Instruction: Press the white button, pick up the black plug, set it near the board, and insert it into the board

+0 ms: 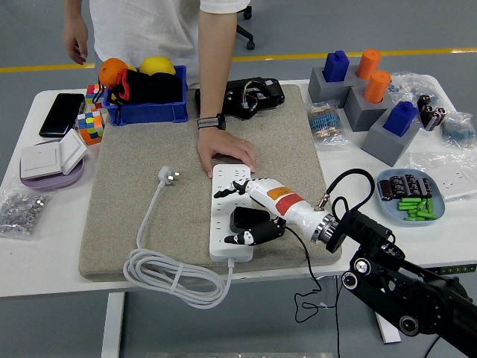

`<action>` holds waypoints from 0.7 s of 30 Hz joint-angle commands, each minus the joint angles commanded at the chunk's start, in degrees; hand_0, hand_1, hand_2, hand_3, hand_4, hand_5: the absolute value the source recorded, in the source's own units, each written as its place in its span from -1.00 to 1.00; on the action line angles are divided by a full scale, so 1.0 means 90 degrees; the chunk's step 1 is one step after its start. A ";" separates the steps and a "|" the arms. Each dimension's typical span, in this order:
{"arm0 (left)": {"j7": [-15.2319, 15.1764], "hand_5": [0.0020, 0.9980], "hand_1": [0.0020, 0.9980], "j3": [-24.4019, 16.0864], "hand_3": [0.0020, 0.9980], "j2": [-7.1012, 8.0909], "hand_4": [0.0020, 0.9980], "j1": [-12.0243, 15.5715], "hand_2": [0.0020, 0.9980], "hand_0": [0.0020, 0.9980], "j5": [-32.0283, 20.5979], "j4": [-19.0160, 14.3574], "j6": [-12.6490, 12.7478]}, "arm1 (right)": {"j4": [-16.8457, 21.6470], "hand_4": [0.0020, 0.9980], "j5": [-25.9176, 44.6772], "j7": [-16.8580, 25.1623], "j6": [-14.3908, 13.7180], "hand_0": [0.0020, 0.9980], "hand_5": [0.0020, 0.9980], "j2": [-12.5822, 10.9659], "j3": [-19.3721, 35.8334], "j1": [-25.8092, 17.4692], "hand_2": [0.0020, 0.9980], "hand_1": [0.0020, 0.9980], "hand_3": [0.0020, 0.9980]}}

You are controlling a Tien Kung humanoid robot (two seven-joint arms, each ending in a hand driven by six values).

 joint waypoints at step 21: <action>-0.0028 -0.46 -0.01 0.0005 0.14 -0.0020 0.12 0.0016 -0.01 -0.06 -0.0113 0.0000 0.0020 | 0.0450 0.98 0.0317 0.0206 -0.0154 0.09 -0.62 -0.0198 0.0138 -0.0400 0.09 0.05 0.18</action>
